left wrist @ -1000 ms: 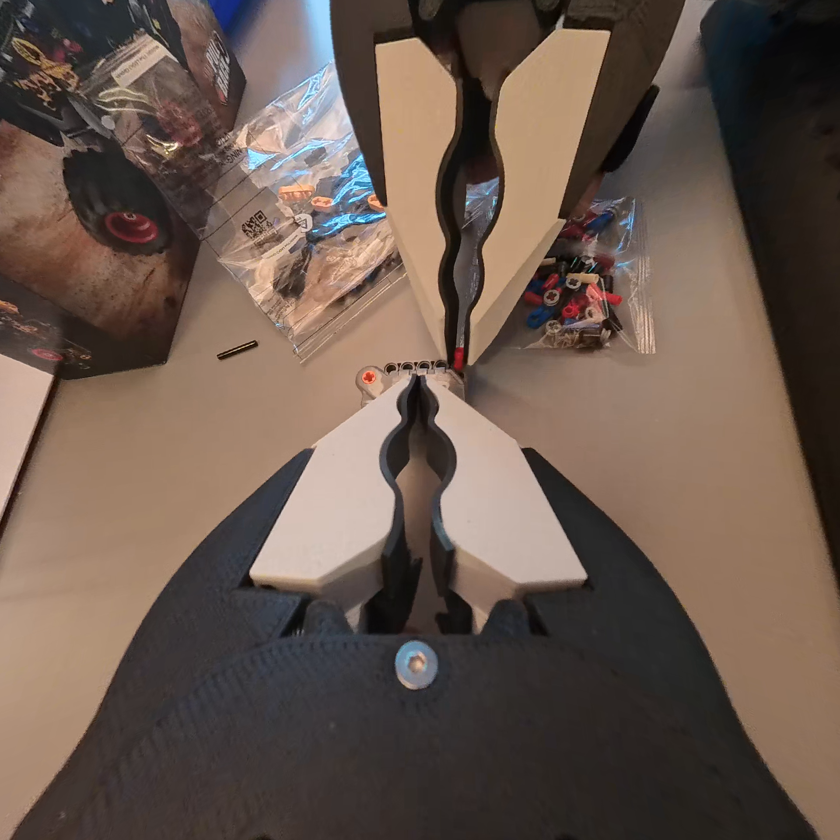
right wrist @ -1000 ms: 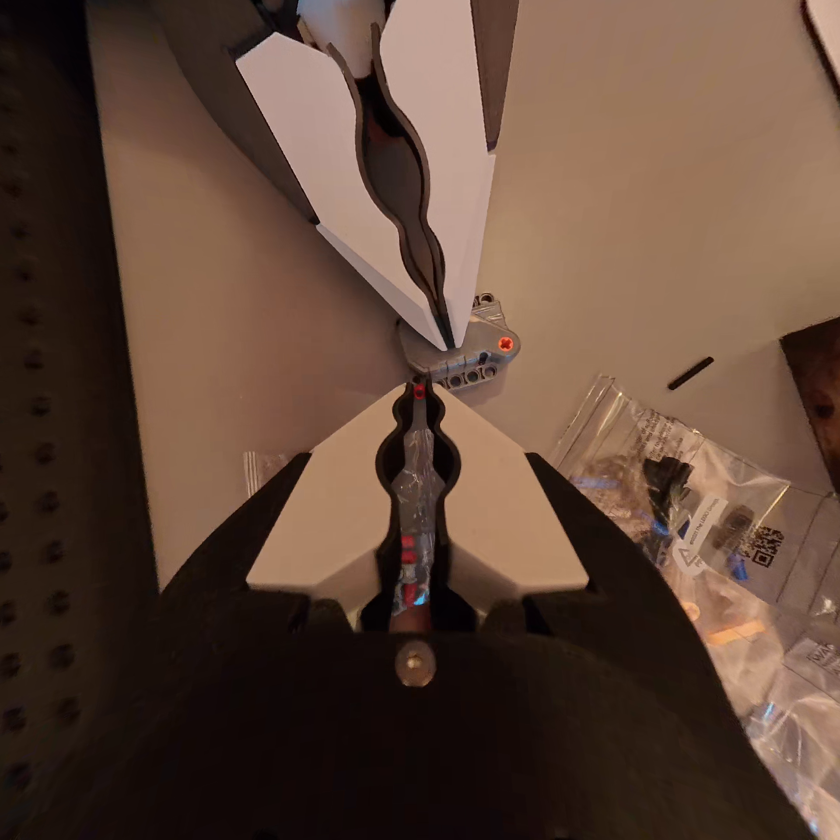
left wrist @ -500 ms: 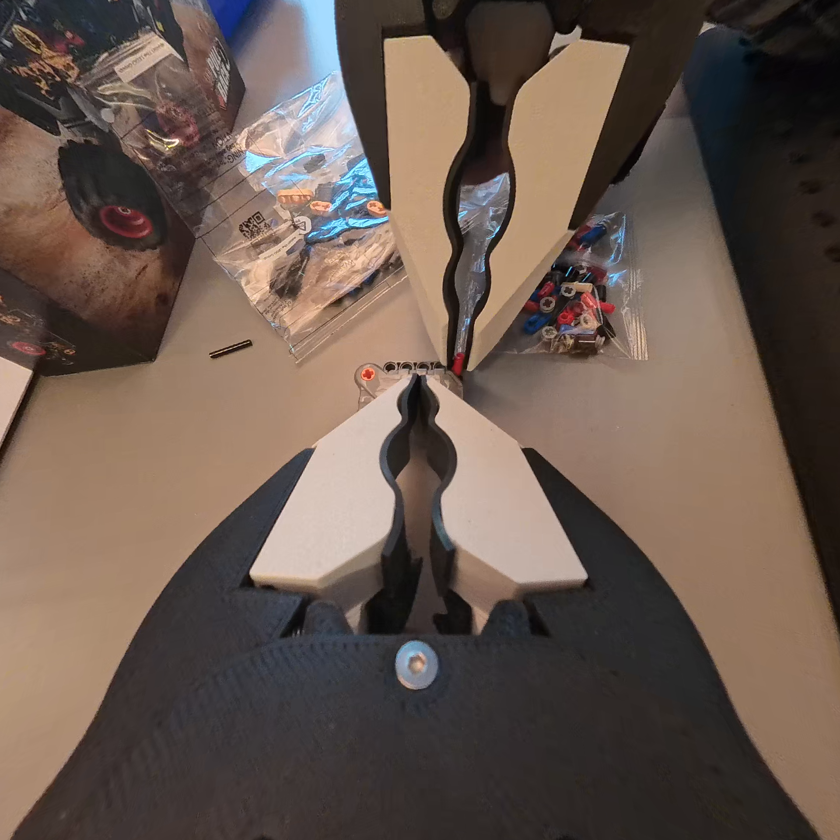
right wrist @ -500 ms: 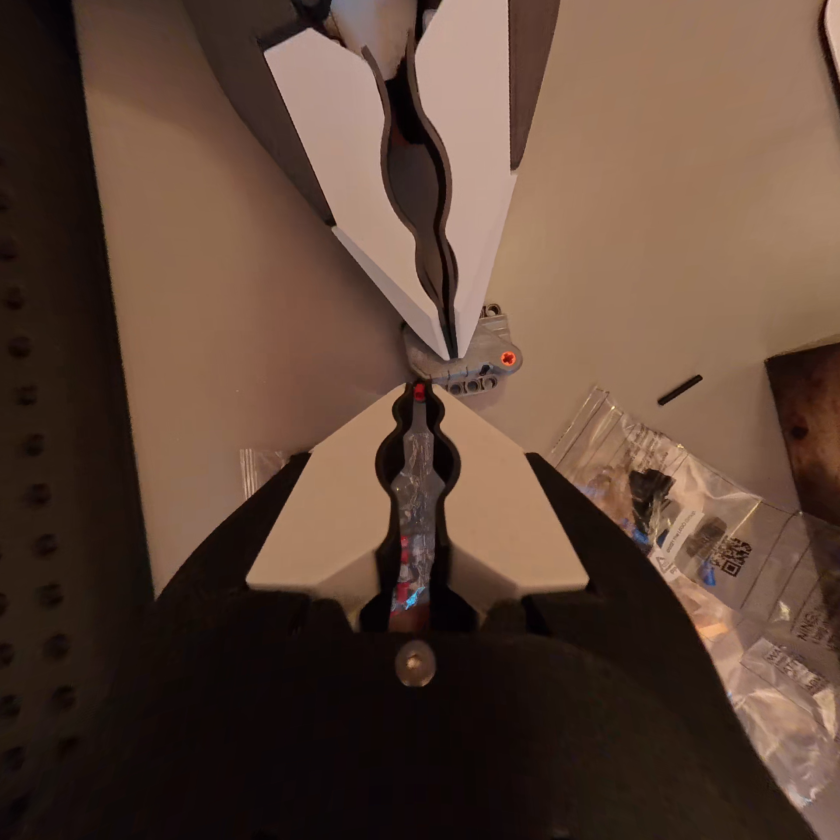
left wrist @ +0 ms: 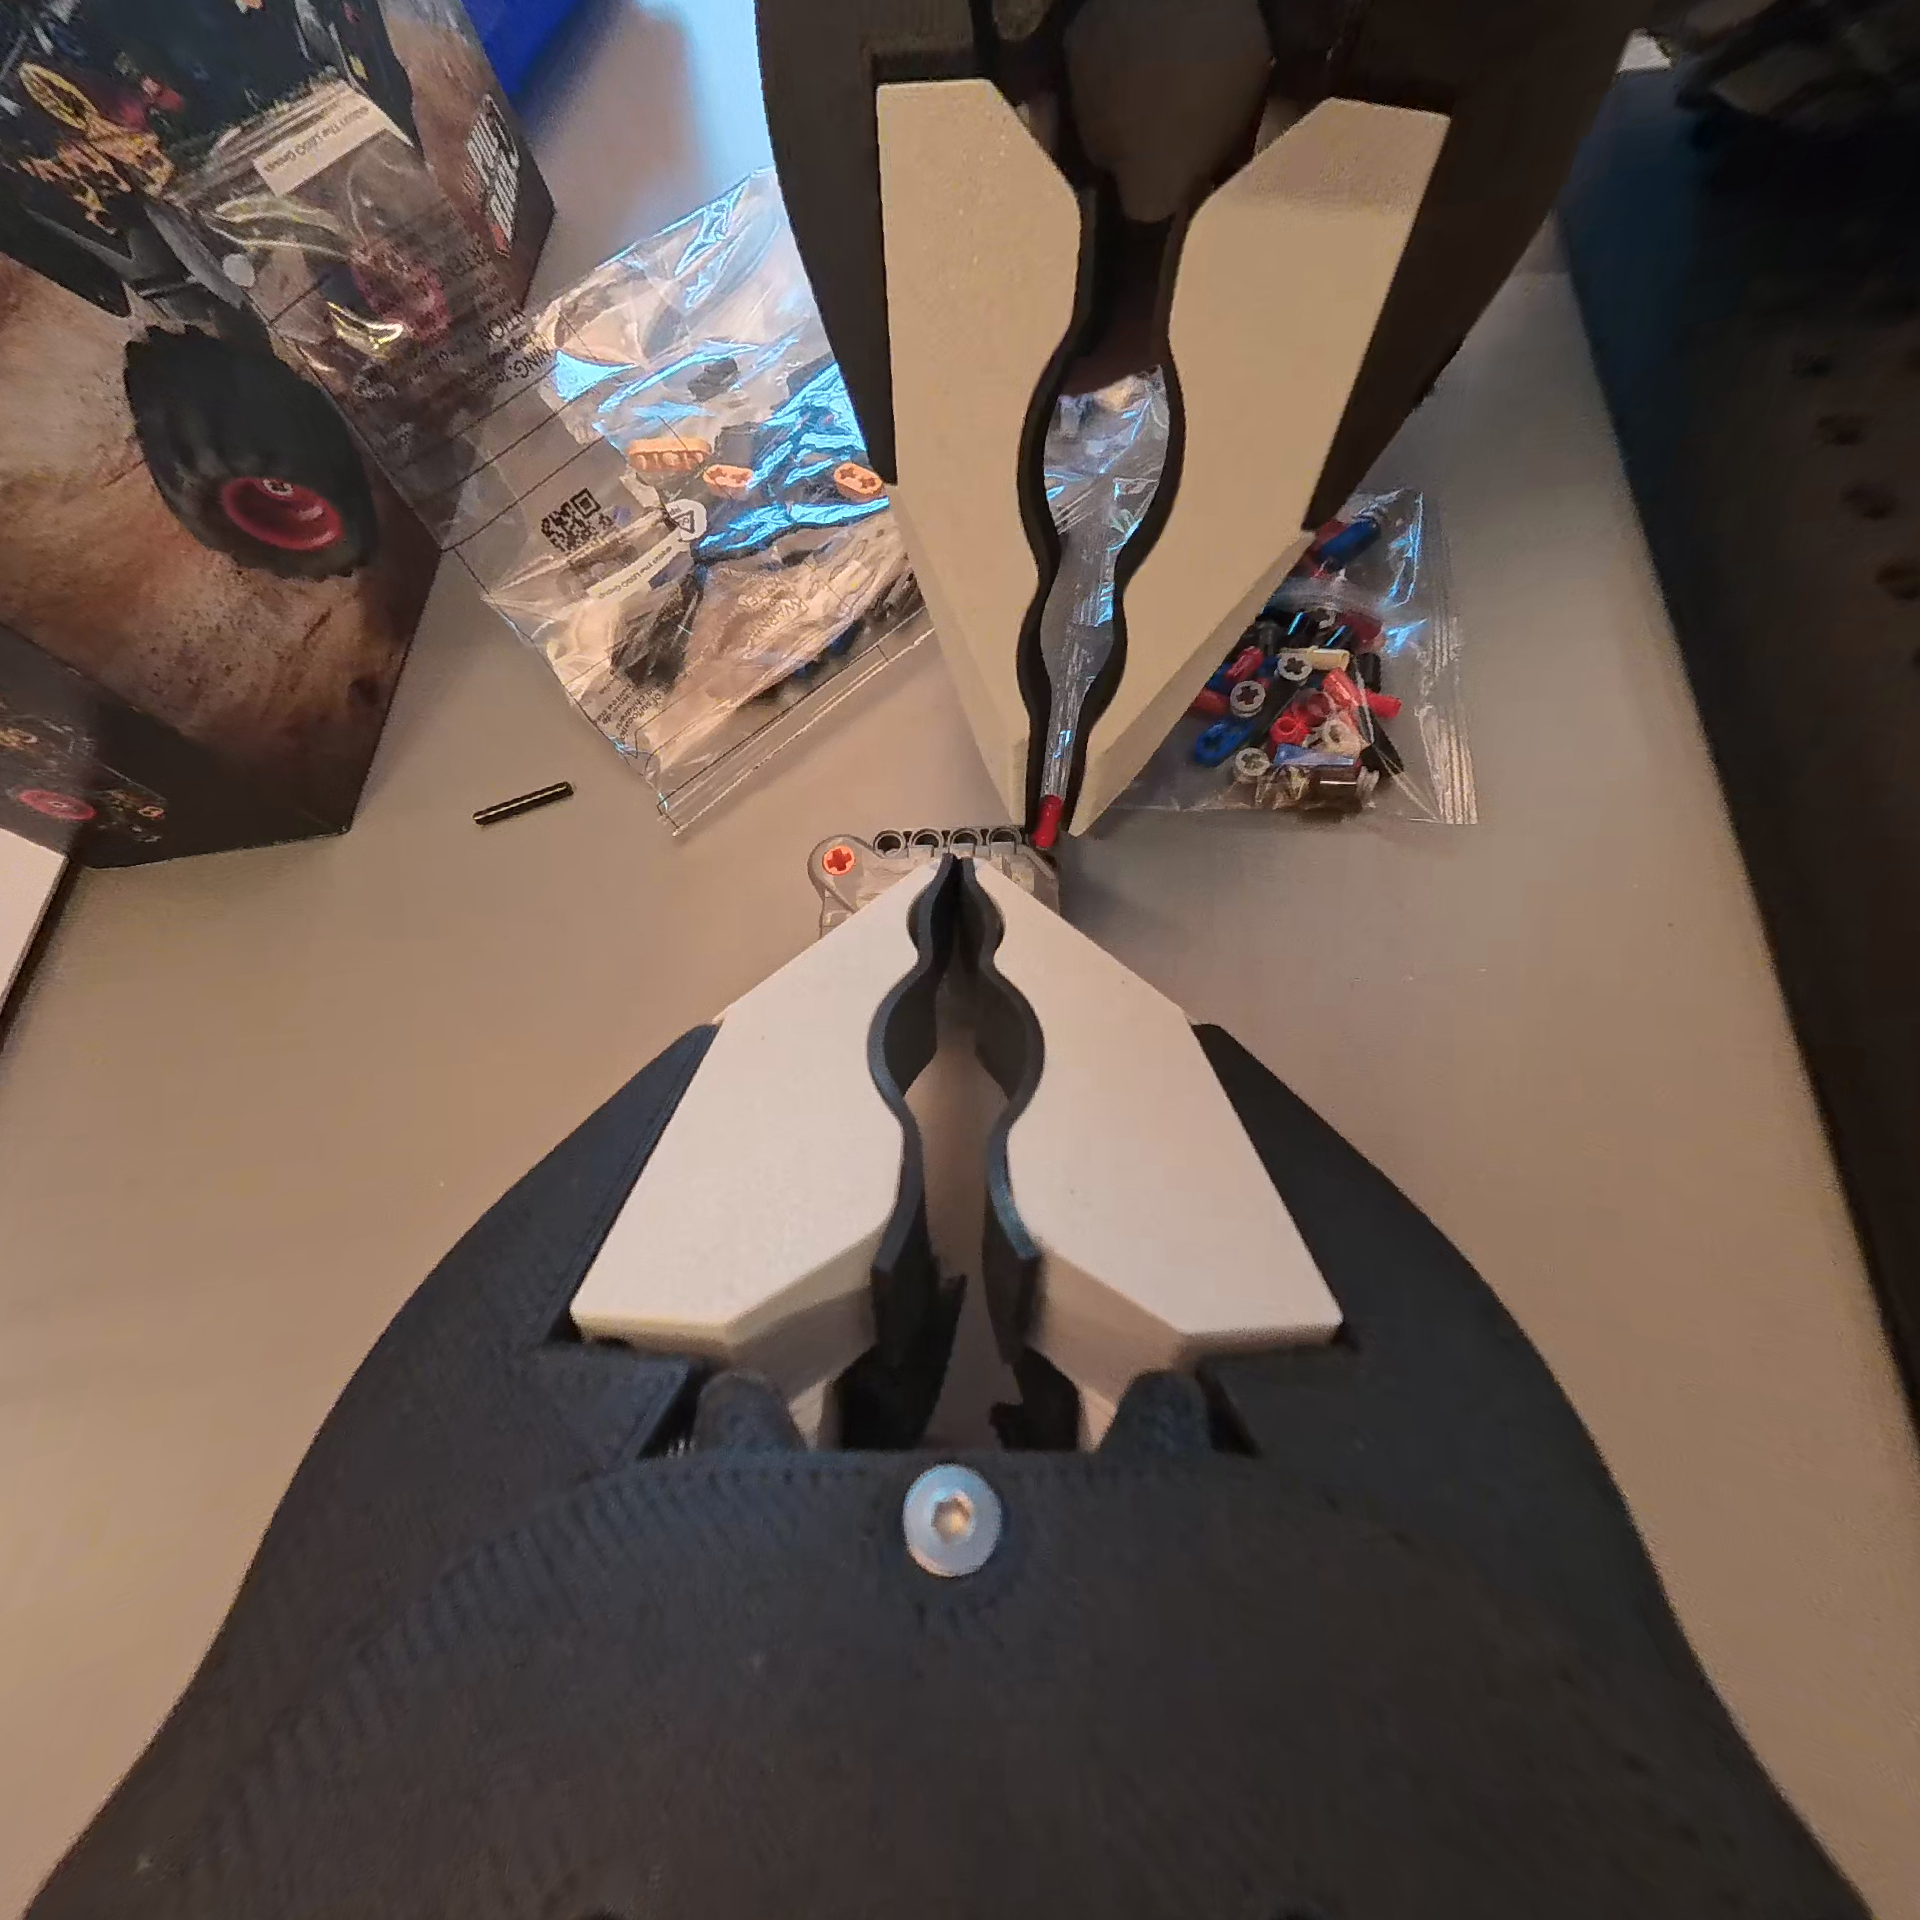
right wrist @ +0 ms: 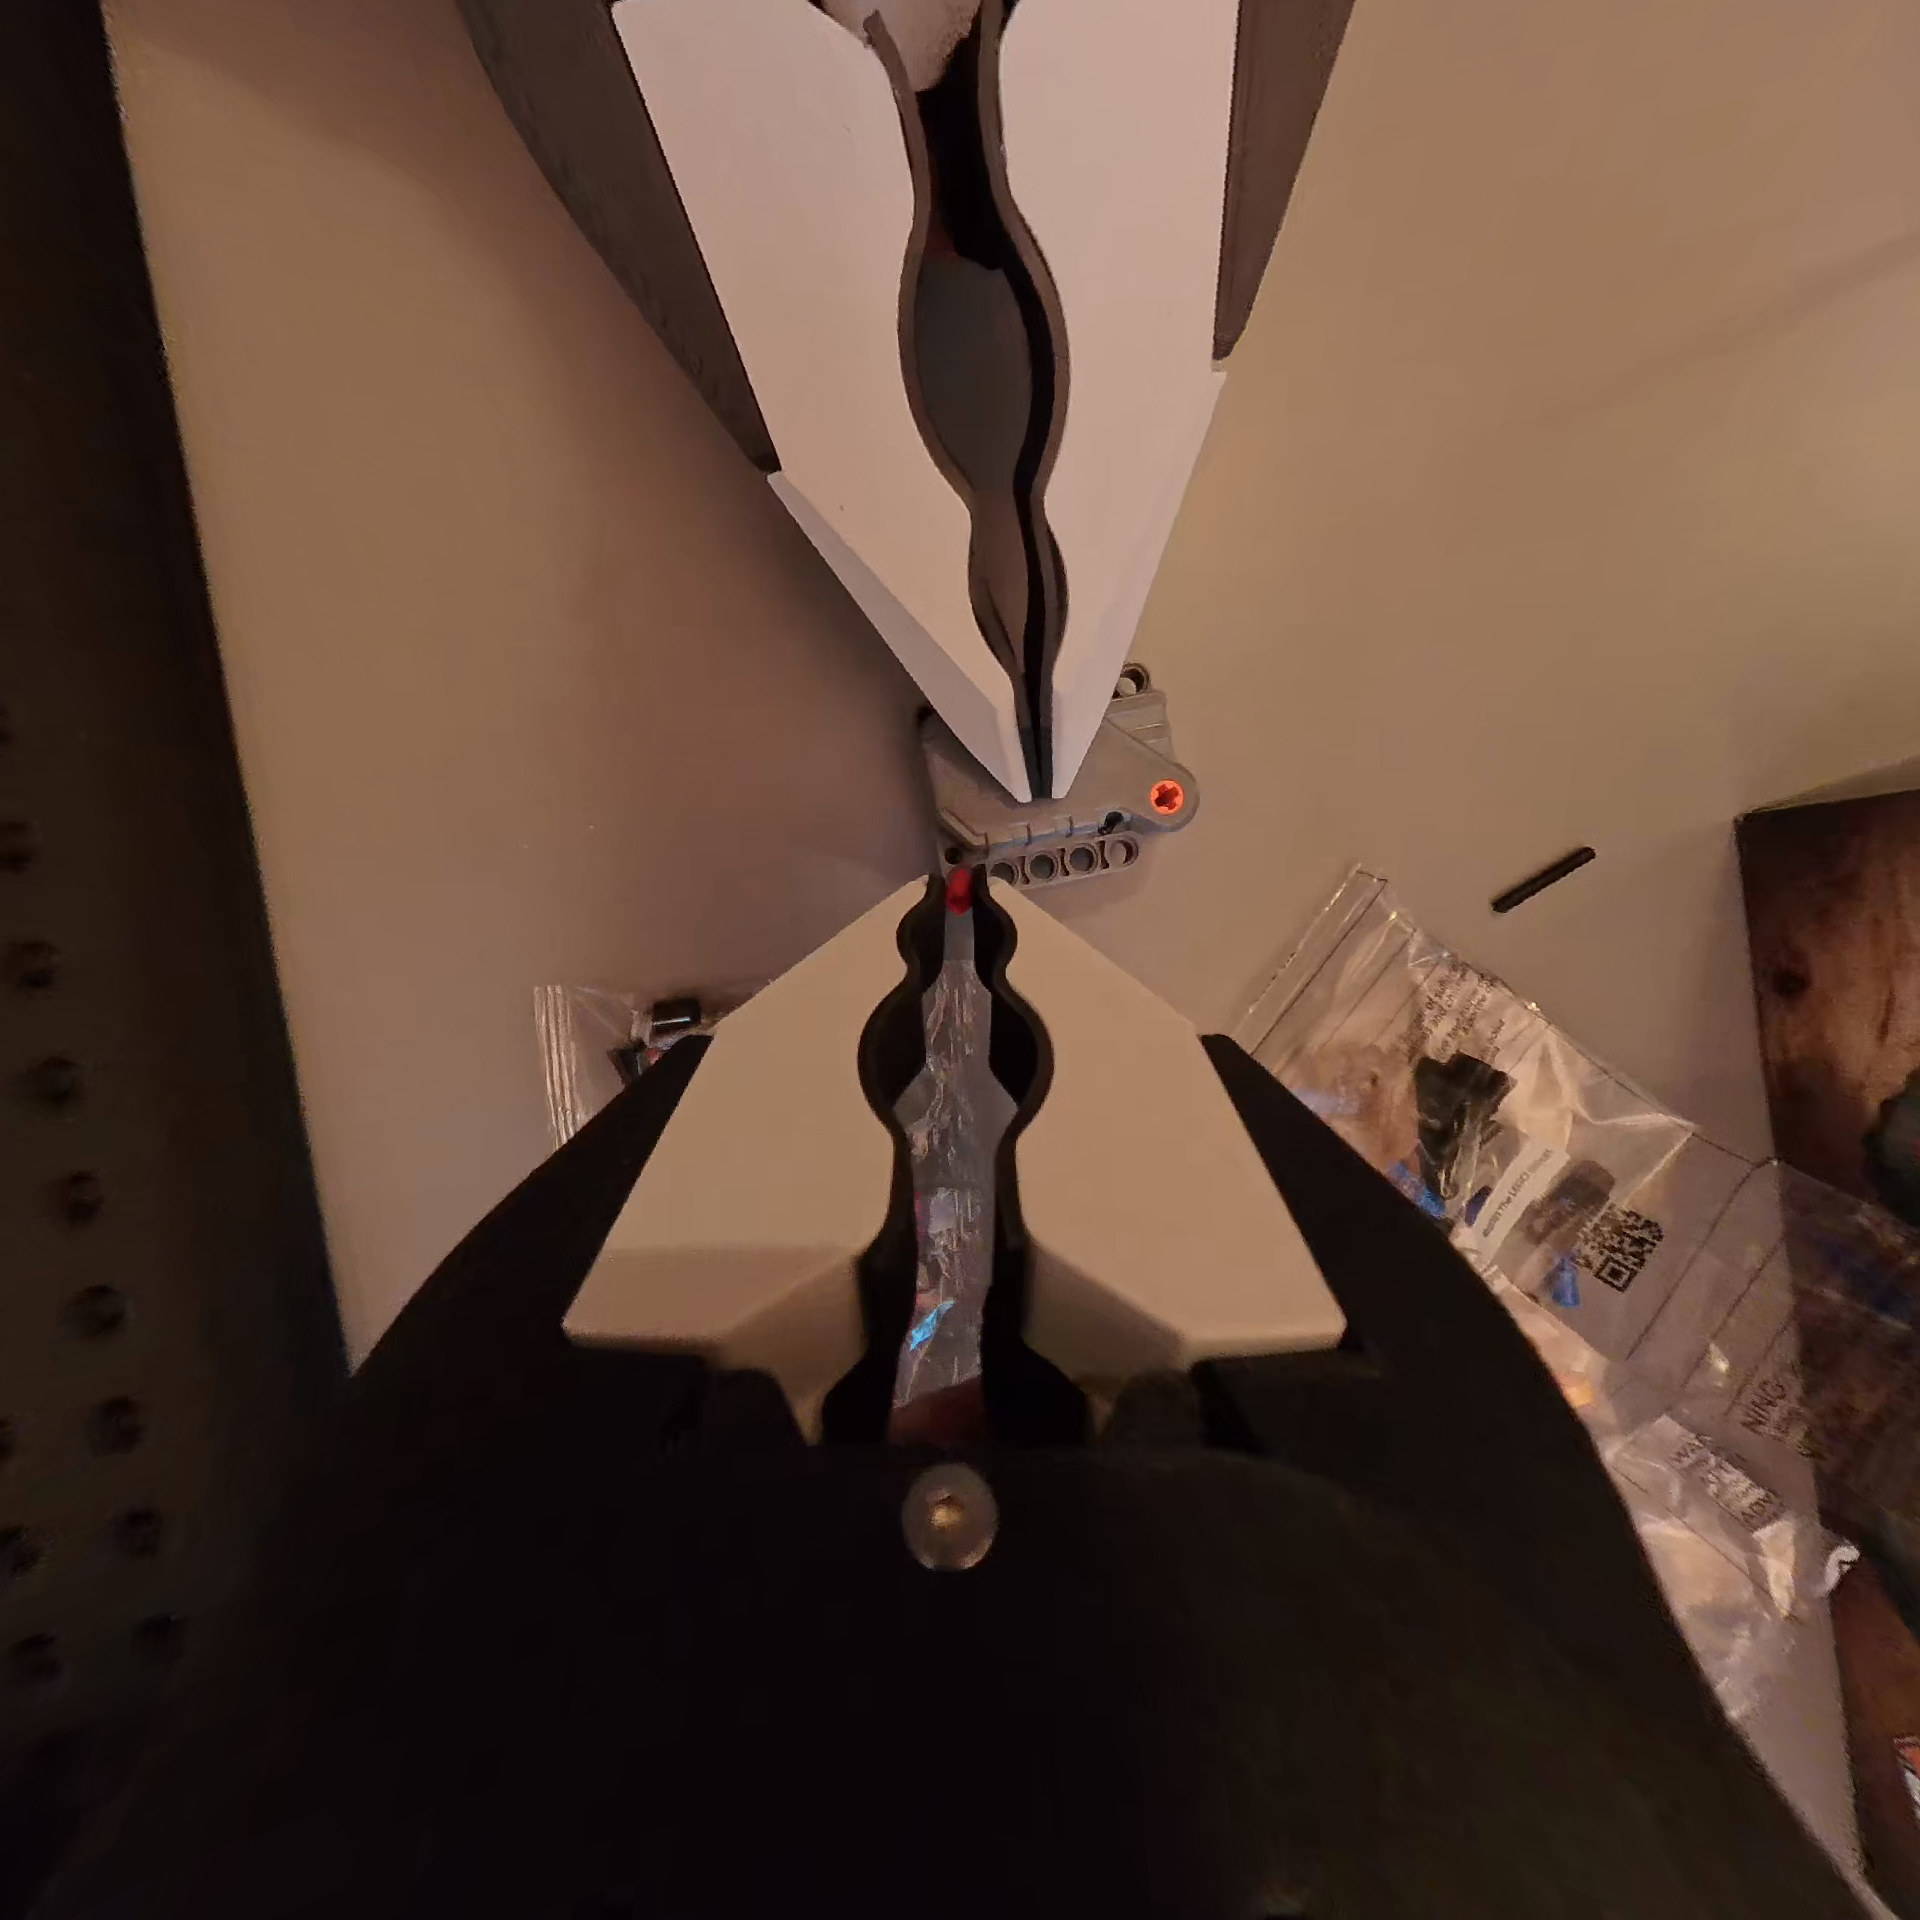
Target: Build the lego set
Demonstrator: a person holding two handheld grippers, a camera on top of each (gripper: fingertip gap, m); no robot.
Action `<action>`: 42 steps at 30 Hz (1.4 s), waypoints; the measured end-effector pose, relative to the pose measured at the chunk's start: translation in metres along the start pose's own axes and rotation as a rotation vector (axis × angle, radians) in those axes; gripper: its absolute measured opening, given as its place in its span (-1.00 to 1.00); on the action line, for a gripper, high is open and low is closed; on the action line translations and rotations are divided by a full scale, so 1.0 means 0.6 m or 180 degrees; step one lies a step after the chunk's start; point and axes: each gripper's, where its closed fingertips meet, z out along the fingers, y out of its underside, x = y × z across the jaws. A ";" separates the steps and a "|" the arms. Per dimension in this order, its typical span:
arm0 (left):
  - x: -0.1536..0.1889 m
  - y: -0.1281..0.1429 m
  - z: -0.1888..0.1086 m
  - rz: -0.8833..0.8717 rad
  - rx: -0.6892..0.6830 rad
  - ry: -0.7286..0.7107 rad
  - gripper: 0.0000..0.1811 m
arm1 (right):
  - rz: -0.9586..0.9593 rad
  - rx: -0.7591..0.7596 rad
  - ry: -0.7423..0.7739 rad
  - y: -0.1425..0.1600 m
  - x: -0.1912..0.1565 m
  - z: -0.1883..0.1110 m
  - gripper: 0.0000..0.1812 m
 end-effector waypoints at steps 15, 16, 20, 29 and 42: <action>0.004 -0.002 0.002 -0.0021 0.0038 0.0055 -1.00 | -0.0079 -0.0110 -0.0013 -0.002 -0.003 0.000 -0.97; 0.004 -0.002 0.002 -0.0016 0.0037 0.0054 -1.00 | -0.0095 -0.0136 -0.0003 -0.002 -0.003 0.000 -0.97; 0.004 -0.002 0.002 -0.0012 0.0036 0.0054 -1.00 | -0.0175 -0.0261 0.0064 -0.002 -0.001 -0.002 -0.97; 0.004 -0.002 0.002 -0.0015 0.0040 0.0062 -1.00 | -0.0213 -0.0275 0.0104 -0.005 0.000 0.001 -0.97; 0.004 -0.002 0.002 -0.0011 0.0048 0.0066 -1.00 | -0.0311 -0.0366 0.0117 0.001 -0.001 -0.001 -0.97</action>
